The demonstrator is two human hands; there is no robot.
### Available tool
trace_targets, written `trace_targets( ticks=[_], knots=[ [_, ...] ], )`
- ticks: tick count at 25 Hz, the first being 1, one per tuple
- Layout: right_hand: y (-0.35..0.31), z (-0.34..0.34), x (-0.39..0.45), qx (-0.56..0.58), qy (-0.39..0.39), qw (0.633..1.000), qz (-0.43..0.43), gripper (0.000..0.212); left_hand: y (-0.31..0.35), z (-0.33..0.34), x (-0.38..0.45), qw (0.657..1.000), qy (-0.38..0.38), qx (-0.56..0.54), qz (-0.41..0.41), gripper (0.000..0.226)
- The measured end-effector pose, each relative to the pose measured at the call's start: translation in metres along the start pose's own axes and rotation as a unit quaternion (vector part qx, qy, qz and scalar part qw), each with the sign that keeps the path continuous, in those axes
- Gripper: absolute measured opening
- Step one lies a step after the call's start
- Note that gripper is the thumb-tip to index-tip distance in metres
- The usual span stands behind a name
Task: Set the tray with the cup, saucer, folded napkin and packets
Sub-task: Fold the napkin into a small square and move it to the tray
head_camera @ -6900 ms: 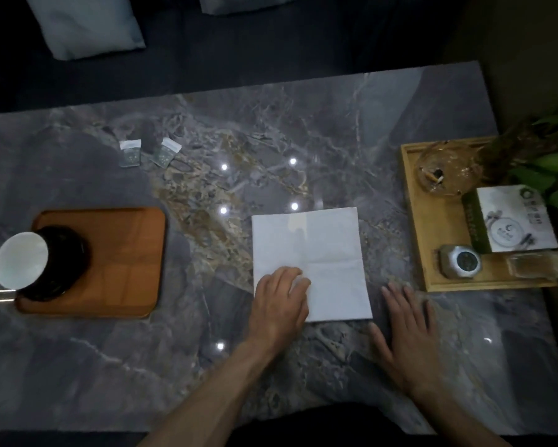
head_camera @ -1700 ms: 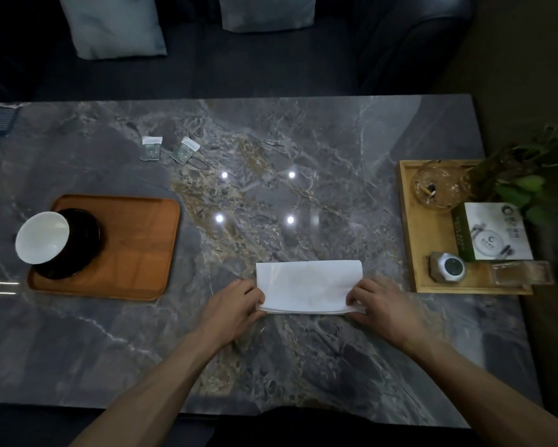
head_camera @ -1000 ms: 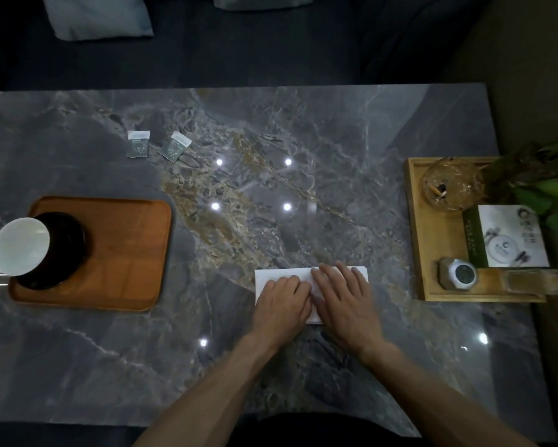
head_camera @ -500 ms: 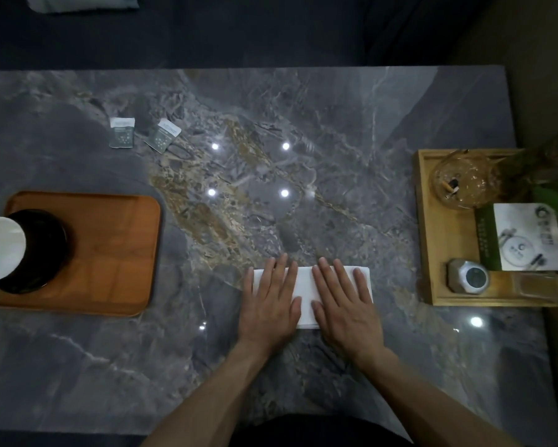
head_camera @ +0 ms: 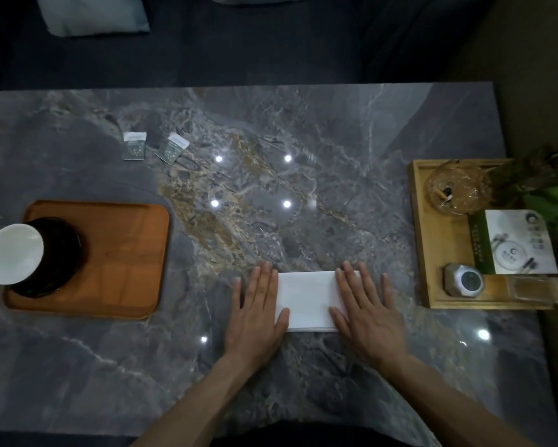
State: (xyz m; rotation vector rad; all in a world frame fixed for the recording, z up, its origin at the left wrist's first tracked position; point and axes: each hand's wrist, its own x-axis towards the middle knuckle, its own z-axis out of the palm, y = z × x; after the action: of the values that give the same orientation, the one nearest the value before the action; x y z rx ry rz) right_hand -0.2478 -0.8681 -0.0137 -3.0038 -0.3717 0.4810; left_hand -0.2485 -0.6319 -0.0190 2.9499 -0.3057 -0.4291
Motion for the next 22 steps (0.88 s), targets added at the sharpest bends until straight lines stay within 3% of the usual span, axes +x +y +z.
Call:
trace_targets(
  ticks=[4, 7, 15, 22],
  knots=[
    [-0.025, -0.002, 0.01, 0.021, 0.047, 0.997, -0.062, 0.059, 0.038, 0.003, 0.012, 0.998, 0.011, -0.018, 0.065, 0.063],
    [-0.031, 0.002, 0.019, 0.014, 0.032, 0.997, -0.066, 0.057, 0.046, 0.012, 0.02, 0.998, -0.006, 0.013, 0.069, 0.06],
    [0.006, 0.016, 0.007, 0.016, -0.013, 1.0, 0.012, 0.065, -0.005, 0.01, 0.009, 0.999, -0.03, 0.005, 0.018, 0.074],
    [0.007, 0.004, 0.009, 0.036, -0.057, 0.998, 0.014, 0.068, -0.012, -0.005, 0.009, 0.996, -0.087, -0.002, 0.024, 0.075]
  ],
)
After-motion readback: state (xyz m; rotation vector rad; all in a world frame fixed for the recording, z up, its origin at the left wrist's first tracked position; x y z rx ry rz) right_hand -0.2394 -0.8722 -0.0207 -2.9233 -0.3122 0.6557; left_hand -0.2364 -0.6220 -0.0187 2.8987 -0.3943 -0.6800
